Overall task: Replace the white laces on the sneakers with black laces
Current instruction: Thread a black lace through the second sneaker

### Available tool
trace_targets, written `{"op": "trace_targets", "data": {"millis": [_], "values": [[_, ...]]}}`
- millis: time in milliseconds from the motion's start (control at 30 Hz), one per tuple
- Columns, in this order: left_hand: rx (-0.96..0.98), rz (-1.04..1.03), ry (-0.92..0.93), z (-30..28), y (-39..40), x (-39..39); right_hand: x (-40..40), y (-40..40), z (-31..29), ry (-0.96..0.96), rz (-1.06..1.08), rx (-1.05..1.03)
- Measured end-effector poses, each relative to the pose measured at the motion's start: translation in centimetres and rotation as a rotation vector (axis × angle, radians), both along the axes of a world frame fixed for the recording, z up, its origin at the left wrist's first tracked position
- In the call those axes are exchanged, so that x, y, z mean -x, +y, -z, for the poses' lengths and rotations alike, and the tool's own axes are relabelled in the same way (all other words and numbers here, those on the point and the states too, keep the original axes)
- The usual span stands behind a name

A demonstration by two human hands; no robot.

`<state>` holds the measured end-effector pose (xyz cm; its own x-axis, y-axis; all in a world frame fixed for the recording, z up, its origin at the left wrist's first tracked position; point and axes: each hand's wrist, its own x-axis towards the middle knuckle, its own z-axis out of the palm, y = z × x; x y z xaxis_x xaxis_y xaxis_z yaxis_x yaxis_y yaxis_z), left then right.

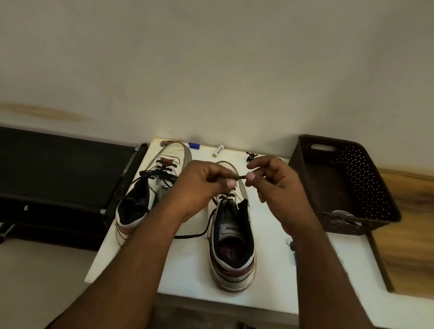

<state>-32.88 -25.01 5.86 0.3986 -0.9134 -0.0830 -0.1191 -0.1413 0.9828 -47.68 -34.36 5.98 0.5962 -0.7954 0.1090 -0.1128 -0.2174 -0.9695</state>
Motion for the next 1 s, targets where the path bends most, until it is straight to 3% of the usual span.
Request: {"op": "trace_targets", "data": {"millis": [133, 267, 433, 567, 667, 800, 900, 1000], "values": [[-0.081, -0.241, -0.476, 0.6, 0.2, -2.2, 0.5, -1.0, 0.9, 0.12, 0.108, 0.013], [-0.041, -0.2, -0.254, 0.8, -0.3, -1.0, -0.6, -0.4, 1.2, 0.028, 0.118, -0.073], [0.064, -0.141, -0.101, 0.3, -0.5, -0.7, -1.6, 0.2, 2.1, 0.322, -0.063, 0.047], [0.065, -0.233, -0.2, 0.6, 0.0, -2.2, -1.6, 0.2, 1.6, 0.144, -0.029, -0.019], [-0.035, -0.239, -0.357, 1.4, 0.0, -2.9, -1.6, 0.1, 1.6, 0.14, -0.014, -0.013], [0.019, 0.038, -0.166, 1.0, -0.4, -0.7, -2.2, 0.6, 1.8, 0.111, 0.015, -0.033], [0.056, -0.043, -0.27, 1.0, -0.8, 0.1, -2.1, 0.5, 1.6, -0.003, 0.116, -0.141], [0.003, -0.153, -0.363, 1.2, -0.9, -0.5, -1.3, 0.2, 1.4, 0.142, 0.196, -0.199]]}}
